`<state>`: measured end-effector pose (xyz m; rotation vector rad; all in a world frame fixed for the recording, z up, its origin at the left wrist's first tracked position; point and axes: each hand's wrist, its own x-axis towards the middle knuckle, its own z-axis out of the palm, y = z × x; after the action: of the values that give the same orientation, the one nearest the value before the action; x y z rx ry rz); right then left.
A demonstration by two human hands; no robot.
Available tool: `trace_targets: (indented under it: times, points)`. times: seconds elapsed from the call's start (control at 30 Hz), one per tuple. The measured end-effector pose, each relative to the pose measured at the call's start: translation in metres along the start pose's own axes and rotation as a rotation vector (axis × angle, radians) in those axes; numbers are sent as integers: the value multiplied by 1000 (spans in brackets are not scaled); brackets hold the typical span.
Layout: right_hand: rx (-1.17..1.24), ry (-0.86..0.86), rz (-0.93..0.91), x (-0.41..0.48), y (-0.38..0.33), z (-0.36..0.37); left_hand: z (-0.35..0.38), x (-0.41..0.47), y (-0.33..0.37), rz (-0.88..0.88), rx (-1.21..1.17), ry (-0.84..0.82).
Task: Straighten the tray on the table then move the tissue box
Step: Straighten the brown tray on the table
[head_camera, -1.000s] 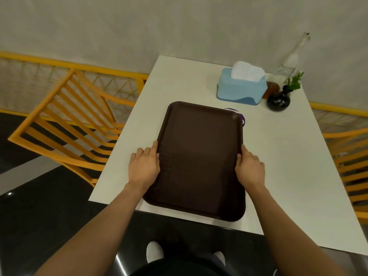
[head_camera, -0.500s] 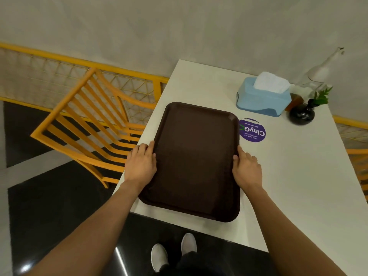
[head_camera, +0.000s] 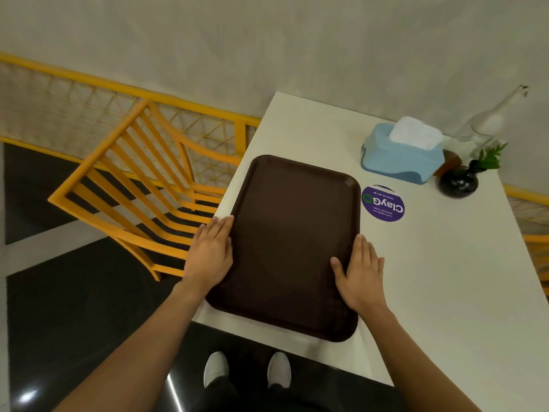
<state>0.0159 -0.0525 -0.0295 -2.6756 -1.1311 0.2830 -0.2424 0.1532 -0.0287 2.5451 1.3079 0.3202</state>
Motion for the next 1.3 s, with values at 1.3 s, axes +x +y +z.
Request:
trace_targets:
  times: [1.3]
  points:
    - [115, 17, 82, 7, -20, -4, -4, 44, -7, 46, -139, -81]
